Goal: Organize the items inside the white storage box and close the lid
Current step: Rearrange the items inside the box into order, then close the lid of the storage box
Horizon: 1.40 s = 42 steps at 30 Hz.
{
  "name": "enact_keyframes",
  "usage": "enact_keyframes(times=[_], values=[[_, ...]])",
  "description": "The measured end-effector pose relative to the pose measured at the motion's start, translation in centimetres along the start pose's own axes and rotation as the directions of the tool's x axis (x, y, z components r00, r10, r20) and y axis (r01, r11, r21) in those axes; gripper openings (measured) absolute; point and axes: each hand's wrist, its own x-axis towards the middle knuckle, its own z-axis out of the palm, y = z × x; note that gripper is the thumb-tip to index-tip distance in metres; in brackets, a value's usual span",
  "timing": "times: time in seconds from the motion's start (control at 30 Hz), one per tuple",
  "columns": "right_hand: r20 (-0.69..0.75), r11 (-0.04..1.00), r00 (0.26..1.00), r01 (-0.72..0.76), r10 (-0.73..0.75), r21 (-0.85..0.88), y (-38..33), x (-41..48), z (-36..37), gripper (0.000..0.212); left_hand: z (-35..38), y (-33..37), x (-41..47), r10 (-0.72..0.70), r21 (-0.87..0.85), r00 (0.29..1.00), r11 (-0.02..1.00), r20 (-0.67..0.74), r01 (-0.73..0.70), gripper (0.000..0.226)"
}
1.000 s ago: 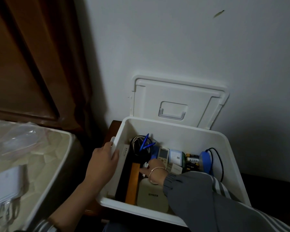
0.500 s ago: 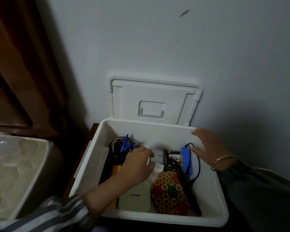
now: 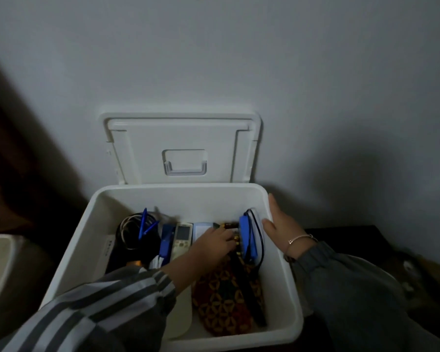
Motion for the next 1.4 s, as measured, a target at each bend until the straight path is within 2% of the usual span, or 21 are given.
enact_keyframes(times=[0.03,0.1,0.23,0.4,0.53,0.67,0.7,0.77,0.83,0.97,1.07,1.23,1.4], values=[[-0.003,1.000,1.000,0.000,0.000,0.004,0.1,0.0,0.1,0.069,0.4,-0.2,0.0,0.031,0.010,0.999,0.999,-0.042,-0.030,0.022],[-0.012,1.000,1.000,0.002,-0.002,0.019,0.2,0.1,0.4,0.069,1.0,-0.4,0.1,0.025,-0.107,0.997,0.994,-0.072,-0.033,0.018],[-0.032,0.999,0.999,0.012,-0.011,0.038,0.2,0.1,0.5,0.069,2.2,-1.0,0.2,-0.056,-0.274,0.998,0.960,0.019,0.060,0.038],[-0.027,0.999,1.000,0.017,-0.015,0.047,-0.1,-0.1,0.4,0.068,2.5,-0.8,0.5,-0.163,-0.453,0.986,0.877,0.039,0.163,0.034],[-0.041,0.999,0.999,0.019,-0.018,0.036,0.0,0.0,0.4,0.068,-0.1,-1.2,0.3,-0.268,-0.712,0.947,0.629,0.179,0.312,0.024],[-0.042,0.999,0.999,0.021,-0.019,0.050,0.0,0.0,0.4,0.068,-3.9,-2.0,-2.7,-0.328,-0.886,0.890,0.232,0.316,0.401,0.011],[-0.041,0.999,0.999,0.022,-0.020,0.046,0.0,0.0,0.4,0.068,-4.6,-2.1,-4.0,-0.348,-0.890,0.875,0.185,0.337,0.417,0.008],[-0.039,0.999,0.999,0.027,-0.026,0.035,0.1,-0.1,0.3,0.069,-5.5,-2.1,-7.1,-0.348,-0.868,0.868,0.223,0.355,0.444,0.012],[-0.033,0.999,0.999,0.037,-0.036,0.028,0.0,-0.1,0.3,0.069,-5.6,-1.6,-10.2,-0.269,-0.824,0.883,0.332,0.384,0.459,0.017],[-0.027,0.999,0.999,0.034,-0.033,0.027,-0.1,-0.1,0.3,0.068,-4.2,-0.6,-13.7,-0.084,-0.562,0.884,0.744,0.460,0.363,0.017],[-0.030,1.000,0.999,0.016,-0.016,0.022,-0.1,0.0,0.4,0.068,-2.9,-0.1,-14.1,0.004,-0.352,0.849,0.911,0.528,0.215,0.028],[-0.042,1.000,0.999,-0.006,0.007,0.017,-0.1,0.1,0.4,0.067,-2.2,0.5,-13.2,0.082,-0.195,0.791,0.979,0.607,0.049,0.022],[-0.051,1.000,0.999,0.014,-0.013,0.015,0.2,0.2,0.6,0.067,-2.4,1.0,-11.9,0.113,-0.124,0.659,0.992,0.743,-0.029,0.026]])
